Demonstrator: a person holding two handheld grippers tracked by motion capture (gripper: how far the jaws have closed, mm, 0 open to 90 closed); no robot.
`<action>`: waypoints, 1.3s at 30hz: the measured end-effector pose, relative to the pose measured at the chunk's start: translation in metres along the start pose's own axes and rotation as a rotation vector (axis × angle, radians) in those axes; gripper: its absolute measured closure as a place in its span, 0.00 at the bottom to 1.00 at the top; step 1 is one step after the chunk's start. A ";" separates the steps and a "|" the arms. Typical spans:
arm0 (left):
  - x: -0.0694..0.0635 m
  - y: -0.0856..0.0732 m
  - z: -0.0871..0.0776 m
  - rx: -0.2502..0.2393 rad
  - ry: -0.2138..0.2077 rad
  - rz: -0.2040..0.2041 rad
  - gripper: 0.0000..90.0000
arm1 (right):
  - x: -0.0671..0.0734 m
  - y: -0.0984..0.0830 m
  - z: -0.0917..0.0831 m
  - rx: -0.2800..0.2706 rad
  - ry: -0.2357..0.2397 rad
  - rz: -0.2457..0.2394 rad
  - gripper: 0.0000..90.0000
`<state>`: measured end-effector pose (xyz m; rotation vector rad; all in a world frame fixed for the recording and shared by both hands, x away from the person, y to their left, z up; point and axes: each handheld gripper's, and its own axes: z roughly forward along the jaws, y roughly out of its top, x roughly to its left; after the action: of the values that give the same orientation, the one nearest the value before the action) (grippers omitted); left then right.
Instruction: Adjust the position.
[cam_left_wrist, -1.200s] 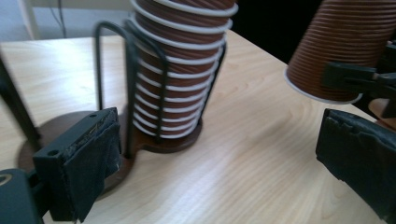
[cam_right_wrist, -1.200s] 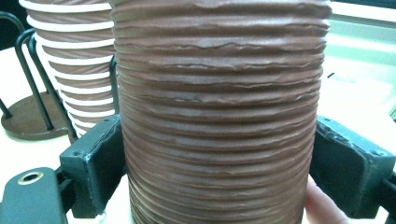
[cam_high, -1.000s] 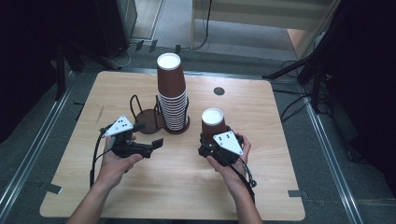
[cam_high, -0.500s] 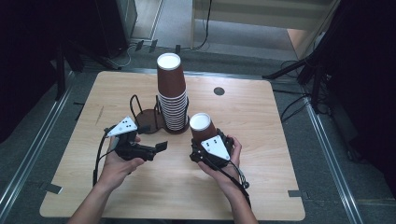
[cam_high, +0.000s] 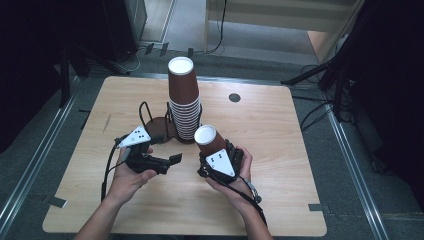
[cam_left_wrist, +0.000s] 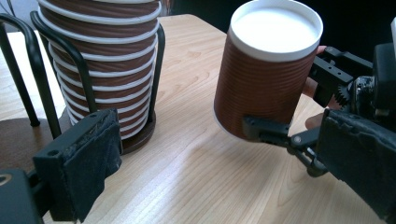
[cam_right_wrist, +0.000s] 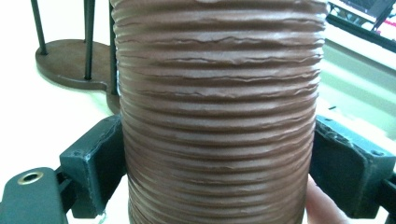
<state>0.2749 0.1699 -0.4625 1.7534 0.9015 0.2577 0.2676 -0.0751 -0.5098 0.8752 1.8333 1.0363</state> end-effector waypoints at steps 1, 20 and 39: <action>0.000 0.000 0.000 0.002 -0.003 0.000 0.02 | 0.002 0.000 0.000 0.000 0.001 -0.009 0.13; -0.013 0.001 0.006 0.052 -0.024 0.053 0.02 | 0.030 -0.002 -0.002 -0.047 0.053 -0.156 0.12; -0.020 0.001 0.011 0.096 -0.061 0.083 0.08 | 0.043 -0.002 -0.010 -0.100 0.135 -0.248 0.12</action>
<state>0.2681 0.1479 -0.4606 1.8802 0.8102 0.2164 0.2411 -0.0428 -0.5228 0.5132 1.9269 1.0387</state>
